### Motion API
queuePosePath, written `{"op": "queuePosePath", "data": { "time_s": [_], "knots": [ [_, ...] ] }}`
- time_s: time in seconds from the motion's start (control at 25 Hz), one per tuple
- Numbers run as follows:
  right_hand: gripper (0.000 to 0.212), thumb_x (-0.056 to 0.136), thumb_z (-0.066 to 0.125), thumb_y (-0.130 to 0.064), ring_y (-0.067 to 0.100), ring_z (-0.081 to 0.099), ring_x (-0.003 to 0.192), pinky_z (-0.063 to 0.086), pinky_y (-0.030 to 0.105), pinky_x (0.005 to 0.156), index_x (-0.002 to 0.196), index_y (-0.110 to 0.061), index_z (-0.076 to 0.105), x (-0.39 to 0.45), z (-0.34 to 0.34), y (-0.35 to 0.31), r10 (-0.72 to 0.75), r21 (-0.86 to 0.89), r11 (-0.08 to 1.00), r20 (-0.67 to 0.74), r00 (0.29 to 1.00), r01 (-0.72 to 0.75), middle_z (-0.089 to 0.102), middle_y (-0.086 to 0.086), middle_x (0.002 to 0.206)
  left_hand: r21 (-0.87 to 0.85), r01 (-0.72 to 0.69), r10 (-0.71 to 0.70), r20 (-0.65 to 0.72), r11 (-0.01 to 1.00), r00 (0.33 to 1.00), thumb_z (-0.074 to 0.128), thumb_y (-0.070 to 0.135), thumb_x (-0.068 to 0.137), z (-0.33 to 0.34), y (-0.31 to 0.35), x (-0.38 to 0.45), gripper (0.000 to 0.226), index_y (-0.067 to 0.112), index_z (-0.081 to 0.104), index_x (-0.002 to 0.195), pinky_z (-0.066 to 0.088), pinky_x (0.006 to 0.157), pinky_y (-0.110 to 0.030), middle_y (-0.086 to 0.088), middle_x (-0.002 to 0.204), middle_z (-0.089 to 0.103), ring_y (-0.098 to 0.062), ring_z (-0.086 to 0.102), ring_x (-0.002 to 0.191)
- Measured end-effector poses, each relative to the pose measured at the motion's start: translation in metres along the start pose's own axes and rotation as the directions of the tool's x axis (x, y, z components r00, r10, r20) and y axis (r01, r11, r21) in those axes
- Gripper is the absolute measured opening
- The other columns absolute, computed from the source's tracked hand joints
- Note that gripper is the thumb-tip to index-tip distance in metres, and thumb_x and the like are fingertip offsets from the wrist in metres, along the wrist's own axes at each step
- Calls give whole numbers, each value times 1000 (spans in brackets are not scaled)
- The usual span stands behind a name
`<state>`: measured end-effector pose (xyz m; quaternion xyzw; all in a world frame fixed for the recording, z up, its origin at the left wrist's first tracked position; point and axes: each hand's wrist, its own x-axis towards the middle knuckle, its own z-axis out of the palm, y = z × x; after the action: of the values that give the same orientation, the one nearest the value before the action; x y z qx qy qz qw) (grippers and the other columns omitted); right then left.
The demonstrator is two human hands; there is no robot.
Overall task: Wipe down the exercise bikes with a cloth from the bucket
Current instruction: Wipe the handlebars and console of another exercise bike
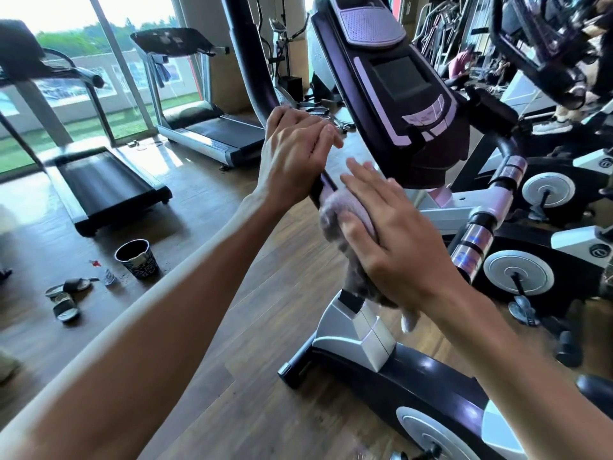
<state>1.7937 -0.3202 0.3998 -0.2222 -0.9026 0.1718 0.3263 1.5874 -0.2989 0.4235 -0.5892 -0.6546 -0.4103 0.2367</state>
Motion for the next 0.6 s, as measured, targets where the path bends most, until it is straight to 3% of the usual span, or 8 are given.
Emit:
{"op": "queuePosePath", "data": {
  "time_s": [0.08,0.16,0.28,0.44,0.52,0.6],
  "knots": [
    [66,96,34,-49,4,13,153,11,29,126,154,-16,39,20,3,-7,45,13,999,2,999,-45,29,-6,165,38,-10,10,-3,999,1000,39,29,101,0,-2,1,44,23,78,82,27,110,-33,16,99,76,-10,58,105],
    [66,95,43,-50,4,15,153,15,34,126,154,-19,39,16,5,-7,2,5,1000,-29,1000,-2,31,-8,163,27,8,-8,15,1000,1000,38,31,101,-1,-1,1,45,23,78,81,23,112,-31,15,101,76,-12,58,108],
    [62,95,56,-45,11,27,151,21,42,125,150,-18,44,-15,2,6,-174,-47,984,-57,983,171,38,-7,160,-5,31,-31,49,999,998,38,34,101,-3,5,-6,46,22,78,83,18,117,-34,14,106,74,-13,55,112],
    [56,88,75,-15,23,45,143,32,49,120,140,-5,54,-44,-8,43,-463,46,883,-60,884,466,52,7,149,-77,197,-185,138,977,973,46,38,97,-9,23,-12,37,23,79,88,16,121,-48,11,109,73,-15,53,120],
    [57,87,74,-6,25,51,136,40,49,113,139,0,51,-53,-27,71,-367,184,898,-182,912,399,54,13,145,-176,265,-244,133,948,961,49,38,93,-21,40,-14,35,20,79,87,37,111,-46,4,96,75,-13,64,101],
    [52,94,65,-19,27,59,121,49,51,103,140,2,49,-59,-45,102,-218,269,920,-255,942,286,56,14,139,-161,342,-328,105,926,939,54,33,92,-30,65,-23,33,13,78,86,49,91,-33,-5,88,73,-13,64,81]
  ]
}}
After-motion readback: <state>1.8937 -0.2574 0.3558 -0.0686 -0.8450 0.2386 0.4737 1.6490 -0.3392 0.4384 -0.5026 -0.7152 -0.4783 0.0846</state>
